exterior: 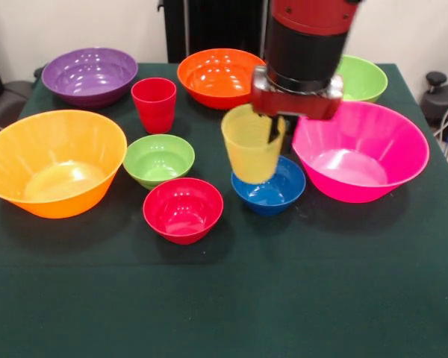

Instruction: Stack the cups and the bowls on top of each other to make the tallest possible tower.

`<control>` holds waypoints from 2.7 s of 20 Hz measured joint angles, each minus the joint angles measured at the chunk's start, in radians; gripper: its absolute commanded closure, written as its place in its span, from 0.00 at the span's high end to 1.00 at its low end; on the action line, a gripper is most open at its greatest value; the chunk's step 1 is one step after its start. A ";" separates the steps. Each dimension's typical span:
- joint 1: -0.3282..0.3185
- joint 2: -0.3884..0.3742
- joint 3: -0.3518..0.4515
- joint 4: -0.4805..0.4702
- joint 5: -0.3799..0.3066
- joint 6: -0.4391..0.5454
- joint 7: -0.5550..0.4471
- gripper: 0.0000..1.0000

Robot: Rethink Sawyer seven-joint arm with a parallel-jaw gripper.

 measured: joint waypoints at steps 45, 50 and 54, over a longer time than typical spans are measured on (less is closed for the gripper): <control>0.085 0.512 -0.132 -0.876 0.039 0.296 0.093 0.00; 0.101 0.468 -0.135 -0.784 0.039 0.211 0.109 0.00; 0.109 0.439 -0.139 -0.720 0.039 0.161 0.120 0.00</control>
